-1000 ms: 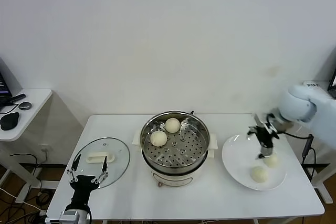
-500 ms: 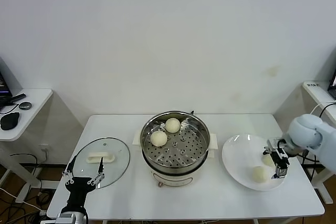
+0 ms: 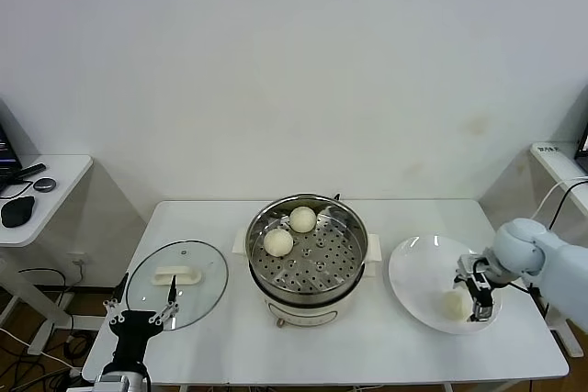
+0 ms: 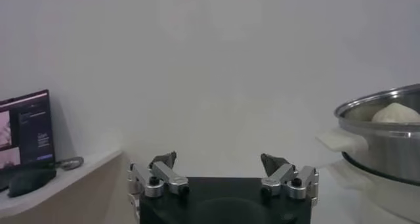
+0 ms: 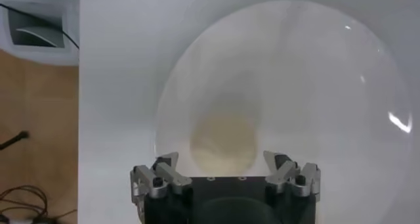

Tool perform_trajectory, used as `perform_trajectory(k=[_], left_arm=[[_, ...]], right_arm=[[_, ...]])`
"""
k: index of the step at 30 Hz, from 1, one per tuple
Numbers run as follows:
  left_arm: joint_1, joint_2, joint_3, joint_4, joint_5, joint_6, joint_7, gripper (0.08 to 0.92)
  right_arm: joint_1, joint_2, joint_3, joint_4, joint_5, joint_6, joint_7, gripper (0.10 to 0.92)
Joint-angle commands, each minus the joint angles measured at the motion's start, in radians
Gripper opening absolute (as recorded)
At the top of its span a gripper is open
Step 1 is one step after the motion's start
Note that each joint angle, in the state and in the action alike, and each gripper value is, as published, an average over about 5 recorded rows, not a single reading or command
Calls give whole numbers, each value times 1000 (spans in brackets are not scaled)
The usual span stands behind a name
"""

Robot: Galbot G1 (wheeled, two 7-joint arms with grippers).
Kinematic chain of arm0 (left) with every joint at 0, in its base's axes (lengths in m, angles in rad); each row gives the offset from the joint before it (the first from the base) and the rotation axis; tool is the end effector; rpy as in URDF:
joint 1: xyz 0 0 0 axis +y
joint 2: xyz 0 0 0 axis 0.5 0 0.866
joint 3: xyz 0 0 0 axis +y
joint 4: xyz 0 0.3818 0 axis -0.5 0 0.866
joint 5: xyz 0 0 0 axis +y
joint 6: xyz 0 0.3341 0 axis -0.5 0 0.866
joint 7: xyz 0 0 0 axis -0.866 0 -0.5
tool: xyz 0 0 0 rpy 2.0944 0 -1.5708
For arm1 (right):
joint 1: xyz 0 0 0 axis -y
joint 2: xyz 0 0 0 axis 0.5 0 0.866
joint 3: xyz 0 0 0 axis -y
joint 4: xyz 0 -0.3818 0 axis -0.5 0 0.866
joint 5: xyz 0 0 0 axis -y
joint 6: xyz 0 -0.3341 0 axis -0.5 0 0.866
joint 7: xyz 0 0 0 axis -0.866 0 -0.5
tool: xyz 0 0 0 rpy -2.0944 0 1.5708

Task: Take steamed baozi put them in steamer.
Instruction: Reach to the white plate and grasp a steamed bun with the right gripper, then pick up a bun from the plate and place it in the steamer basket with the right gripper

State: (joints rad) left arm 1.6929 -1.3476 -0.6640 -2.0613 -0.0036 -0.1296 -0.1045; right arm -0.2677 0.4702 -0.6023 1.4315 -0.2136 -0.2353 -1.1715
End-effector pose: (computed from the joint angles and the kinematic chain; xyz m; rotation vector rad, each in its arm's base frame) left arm 0.1069 0.0899 -0.3431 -0.1335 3.1087 0.4052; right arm 0.4248 -0.2464 -0.2273 1.2188 -1.2444 1.2934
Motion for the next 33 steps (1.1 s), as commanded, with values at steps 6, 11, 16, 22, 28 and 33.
perform_trajectory(k=[6,11,16,22,28,33], left_arm=[[-2,2,-1,2,1,-1,0,823],[-3,2,-1,0,0,-2,0,823],[-3,1,0,-1,-1,-3,0,823],[-6,2,5,-6,-1,-4,0,823],[-16,10,7,-8,-3,-2,1,823],[-23,13,7,-7,-5,-1,1,823]], right_arm=[[-52,48,52,-36,-21,-12,27,705],[-28,41,47,-29,-15,-18,22,647],[38,15,28,-10,21,-18,10,559],[223,-21,-69,29,95,-13,-28,525],[527,7,-157,33,226,16,-103,518],[816,133,-296,40,375,90,-136,518]])
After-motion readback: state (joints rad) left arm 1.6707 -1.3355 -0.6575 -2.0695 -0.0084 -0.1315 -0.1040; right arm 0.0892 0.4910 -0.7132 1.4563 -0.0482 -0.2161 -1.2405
